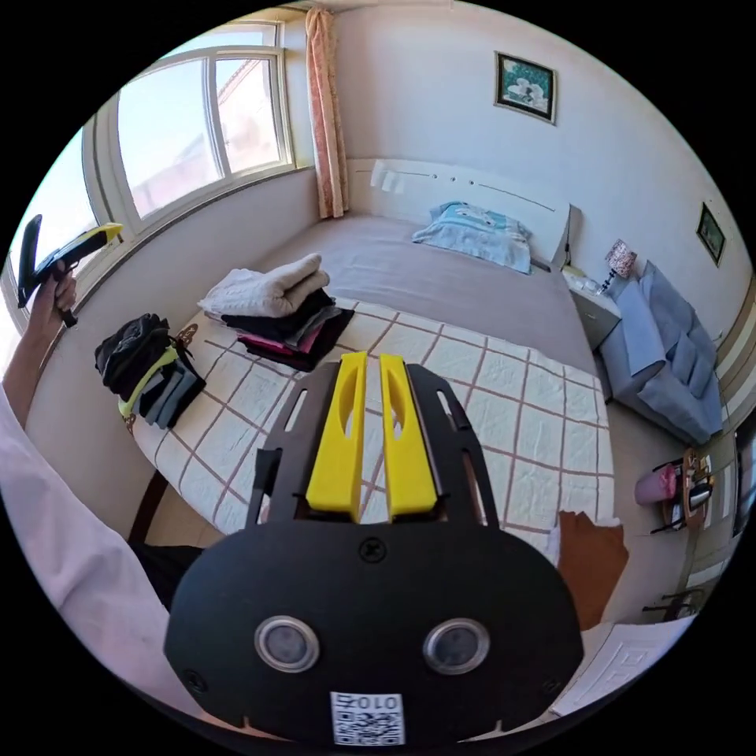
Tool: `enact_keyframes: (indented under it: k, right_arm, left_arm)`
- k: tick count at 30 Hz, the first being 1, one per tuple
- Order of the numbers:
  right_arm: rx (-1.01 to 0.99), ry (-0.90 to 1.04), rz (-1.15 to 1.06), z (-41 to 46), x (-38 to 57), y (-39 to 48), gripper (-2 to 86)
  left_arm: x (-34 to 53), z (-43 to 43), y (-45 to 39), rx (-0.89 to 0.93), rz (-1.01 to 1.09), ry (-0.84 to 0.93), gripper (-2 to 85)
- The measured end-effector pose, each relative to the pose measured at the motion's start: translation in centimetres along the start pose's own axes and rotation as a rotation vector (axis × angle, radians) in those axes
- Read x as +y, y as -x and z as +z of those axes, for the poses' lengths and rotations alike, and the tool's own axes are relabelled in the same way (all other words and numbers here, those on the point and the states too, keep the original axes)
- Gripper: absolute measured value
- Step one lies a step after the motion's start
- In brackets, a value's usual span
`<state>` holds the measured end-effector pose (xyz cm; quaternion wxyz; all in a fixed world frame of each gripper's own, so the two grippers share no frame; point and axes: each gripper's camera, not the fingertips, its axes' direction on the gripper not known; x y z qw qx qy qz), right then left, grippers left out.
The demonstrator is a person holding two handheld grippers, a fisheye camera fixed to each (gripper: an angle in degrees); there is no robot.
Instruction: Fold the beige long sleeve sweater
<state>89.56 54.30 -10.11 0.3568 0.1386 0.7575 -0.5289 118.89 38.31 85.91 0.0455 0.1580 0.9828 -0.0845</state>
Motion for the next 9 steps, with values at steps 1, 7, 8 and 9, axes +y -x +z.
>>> enact_keyframes:
  k: [1, 7, 8, 9]
  right_arm:
    - [0.015, -0.063, -0.011, -0.9, 0.4, -1.4, 2.6]
    - [0.126, -0.272, -0.014, -3.6, 5.2, -9.8, 6.8]
    - [0.155, -0.267, 0.006, -3.0, 6.9, -11.9, 10.6]
    - [0.169, -0.261, 0.030, -2.5, 7.9, -13.1, 13.0]
  left_arm:
    - [-1.7, -1.7, -2.3, -0.034, 0.013, -0.024, -0.1]
    - [-8.2, -11.5, -15.5, -0.271, -0.027, -0.166, -0.1]
    - [-8.6, -12.1, -16.8, -0.279, -0.037, -0.174, -0.1]
    - [-9.1, -12.9, -19.2, -0.288, -0.068, -0.204, 0.0]
